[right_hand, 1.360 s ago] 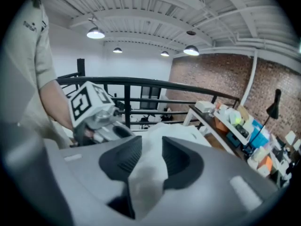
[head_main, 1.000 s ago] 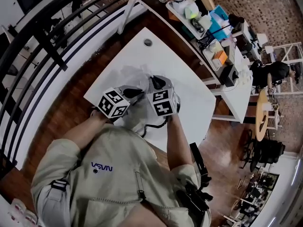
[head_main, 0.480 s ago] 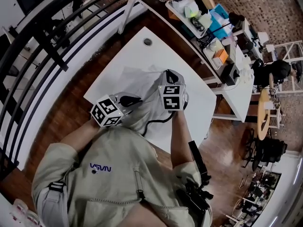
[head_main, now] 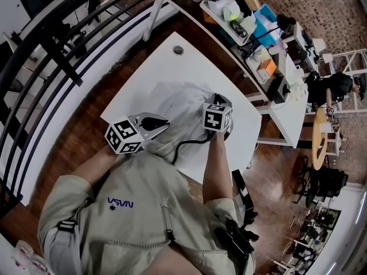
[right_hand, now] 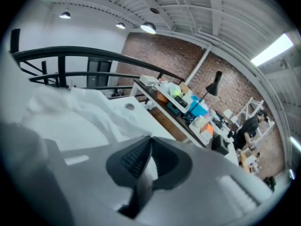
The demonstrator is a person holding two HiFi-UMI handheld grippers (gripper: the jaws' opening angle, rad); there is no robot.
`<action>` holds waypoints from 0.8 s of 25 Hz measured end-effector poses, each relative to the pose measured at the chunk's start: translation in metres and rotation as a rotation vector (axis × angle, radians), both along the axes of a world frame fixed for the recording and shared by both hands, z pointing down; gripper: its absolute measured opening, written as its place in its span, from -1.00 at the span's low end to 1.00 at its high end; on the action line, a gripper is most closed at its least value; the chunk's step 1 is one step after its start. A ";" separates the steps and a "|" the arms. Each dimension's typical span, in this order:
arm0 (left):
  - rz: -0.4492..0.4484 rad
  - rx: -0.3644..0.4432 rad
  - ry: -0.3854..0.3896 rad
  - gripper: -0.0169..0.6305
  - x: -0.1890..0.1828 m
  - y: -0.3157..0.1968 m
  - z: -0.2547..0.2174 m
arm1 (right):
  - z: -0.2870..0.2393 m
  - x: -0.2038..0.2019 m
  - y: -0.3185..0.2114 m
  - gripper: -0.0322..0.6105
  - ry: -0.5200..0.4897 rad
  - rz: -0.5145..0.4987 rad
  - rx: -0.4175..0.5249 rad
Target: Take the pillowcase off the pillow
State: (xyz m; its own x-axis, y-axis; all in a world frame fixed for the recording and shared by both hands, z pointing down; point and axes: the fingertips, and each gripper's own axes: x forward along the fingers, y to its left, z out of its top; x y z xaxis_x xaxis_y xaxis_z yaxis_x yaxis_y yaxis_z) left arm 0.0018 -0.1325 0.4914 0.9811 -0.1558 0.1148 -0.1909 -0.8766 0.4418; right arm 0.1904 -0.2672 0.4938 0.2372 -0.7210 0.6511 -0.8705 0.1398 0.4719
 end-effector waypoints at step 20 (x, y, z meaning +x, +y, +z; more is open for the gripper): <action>-0.236 0.024 -0.075 -0.63 -0.025 -0.066 0.008 | -0.023 -0.055 0.052 -0.56 -0.309 -0.089 0.166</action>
State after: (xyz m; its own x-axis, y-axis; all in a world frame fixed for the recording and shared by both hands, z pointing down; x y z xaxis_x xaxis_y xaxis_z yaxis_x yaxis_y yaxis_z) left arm -0.0233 -0.1985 0.4992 0.9060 -0.3833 0.1796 -0.4232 -0.8139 0.3980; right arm 0.1355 -0.2152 0.4707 -0.0211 -0.8321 0.5543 -0.9635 0.1649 0.2109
